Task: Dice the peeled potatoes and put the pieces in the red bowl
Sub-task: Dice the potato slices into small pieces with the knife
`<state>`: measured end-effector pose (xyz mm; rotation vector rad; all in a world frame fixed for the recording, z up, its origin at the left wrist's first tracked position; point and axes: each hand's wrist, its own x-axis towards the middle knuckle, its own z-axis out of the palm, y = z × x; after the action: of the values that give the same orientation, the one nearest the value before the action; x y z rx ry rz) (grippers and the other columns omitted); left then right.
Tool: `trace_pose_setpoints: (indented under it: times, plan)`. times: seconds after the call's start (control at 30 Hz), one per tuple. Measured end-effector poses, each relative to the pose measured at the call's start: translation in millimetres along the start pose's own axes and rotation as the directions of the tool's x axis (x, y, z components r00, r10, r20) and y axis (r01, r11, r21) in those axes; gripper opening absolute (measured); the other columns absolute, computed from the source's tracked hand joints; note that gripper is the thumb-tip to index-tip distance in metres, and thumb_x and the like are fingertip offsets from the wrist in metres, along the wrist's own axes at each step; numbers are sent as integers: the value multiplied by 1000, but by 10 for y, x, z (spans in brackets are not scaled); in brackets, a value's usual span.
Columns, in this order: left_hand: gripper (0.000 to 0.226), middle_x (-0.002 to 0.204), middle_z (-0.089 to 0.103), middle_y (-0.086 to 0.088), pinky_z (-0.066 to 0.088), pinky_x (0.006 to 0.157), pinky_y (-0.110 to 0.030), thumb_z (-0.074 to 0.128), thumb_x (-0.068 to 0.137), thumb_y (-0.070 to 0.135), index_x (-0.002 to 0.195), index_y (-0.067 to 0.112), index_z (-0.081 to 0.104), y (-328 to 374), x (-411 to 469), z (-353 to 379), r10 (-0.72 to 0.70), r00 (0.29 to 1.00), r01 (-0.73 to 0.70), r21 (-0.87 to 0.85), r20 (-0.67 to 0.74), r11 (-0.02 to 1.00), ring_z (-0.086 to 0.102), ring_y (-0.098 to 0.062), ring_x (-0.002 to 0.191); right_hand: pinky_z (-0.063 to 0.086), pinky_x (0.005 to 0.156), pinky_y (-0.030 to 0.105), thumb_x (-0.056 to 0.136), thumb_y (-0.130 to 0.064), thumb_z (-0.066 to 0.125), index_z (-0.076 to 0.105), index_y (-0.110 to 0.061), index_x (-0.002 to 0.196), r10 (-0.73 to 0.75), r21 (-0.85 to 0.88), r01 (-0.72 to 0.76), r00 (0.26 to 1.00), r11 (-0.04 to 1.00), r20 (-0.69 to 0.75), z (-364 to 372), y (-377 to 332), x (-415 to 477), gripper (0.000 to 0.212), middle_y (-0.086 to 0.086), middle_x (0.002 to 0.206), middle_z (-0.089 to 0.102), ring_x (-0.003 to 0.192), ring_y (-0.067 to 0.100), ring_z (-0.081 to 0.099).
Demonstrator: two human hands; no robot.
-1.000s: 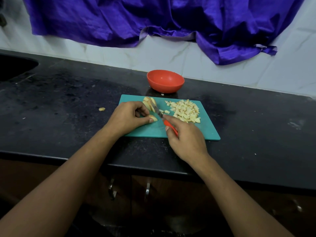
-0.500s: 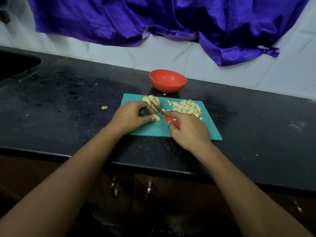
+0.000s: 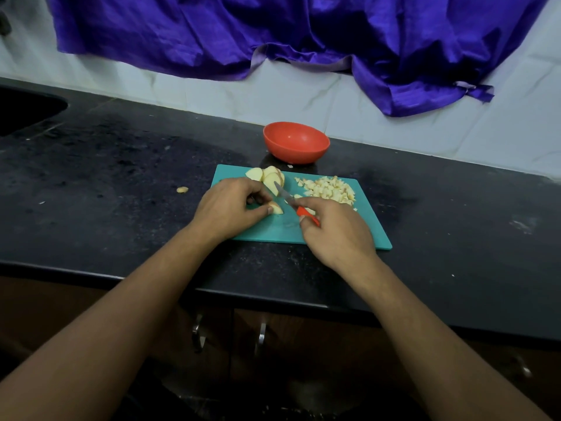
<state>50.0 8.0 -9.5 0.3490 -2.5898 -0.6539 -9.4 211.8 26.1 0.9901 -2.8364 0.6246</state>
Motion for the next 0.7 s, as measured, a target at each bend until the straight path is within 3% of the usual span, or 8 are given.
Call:
trace_pose_setpoints:
  times: [0.07, 0.23, 0.43, 0.57, 0.7]
  plan:
    - [11, 86, 65, 22, 51, 74, -31, 78, 84, 46, 88, 42, 69, 37, -19, 13, -13, 1000, 13, 5, -23, 1000, 61, -4, 88, 32, 54, 29, 100, -33, 51, 54, -46, 142, -15, -9, 16, 1000, 1000, 7, 2, -37, -57, 44, -14, 73, 52, 61, 7, 47]
    - [15, 90, 68, 19, 54, 75, -34, 79, 82, 50, 87, 38, 71, 68, -24, 46, -56, 997, 57, 10, -46, 998, 63, -6, 90, 40, 67, 31, 100, -32, 50, 57, -40, 141, -30, -37, 32, 999, 999, 40, 33, -144, -27, 42, -7, 98, 69, 78, 15, 55]
    - [15, 89, 67, 20, 56, 76, -36, 78, 82, 51, 87, 38, 72, 66, -25, 49, -70, 996, 71, 22, -47, 997, 63, -7, 91, 43, 68, 32, 100, -31, 50, 58, -40, 139, -33, -77, 38, 997, 996, 72, 21, -231, 58, 40, -5, 111, 70, 86, 17, 59]
    - [14, 90, 68, 20, 55, 77, -36, 77, 82, 52, 84, 40, 70, 84, -31, 38, -79, 996, 81, 33, -49, 996, 64, -7, 94, 41, 69, 33, 102, -31, 47, 54, -37, 143, -75, -149, 80, 997, 986, 35, 115, -239, -5, 42, -1, 106, 70, 96, 21, 63]
    - [12, 88, 69, 21, 54, 76, -34, 77, 83, 50, 85, 39, 72, 122, -42, 13, -92, 994, 94, 37, -58, 995, 64, -5, 93, 47, 68, 37, 105, -32, 42, 43, -35, 152, -138, -195, 141, 990, 971, 30, 196, -139, -152, 47, -1, 93, 66, 85, 20, 60]
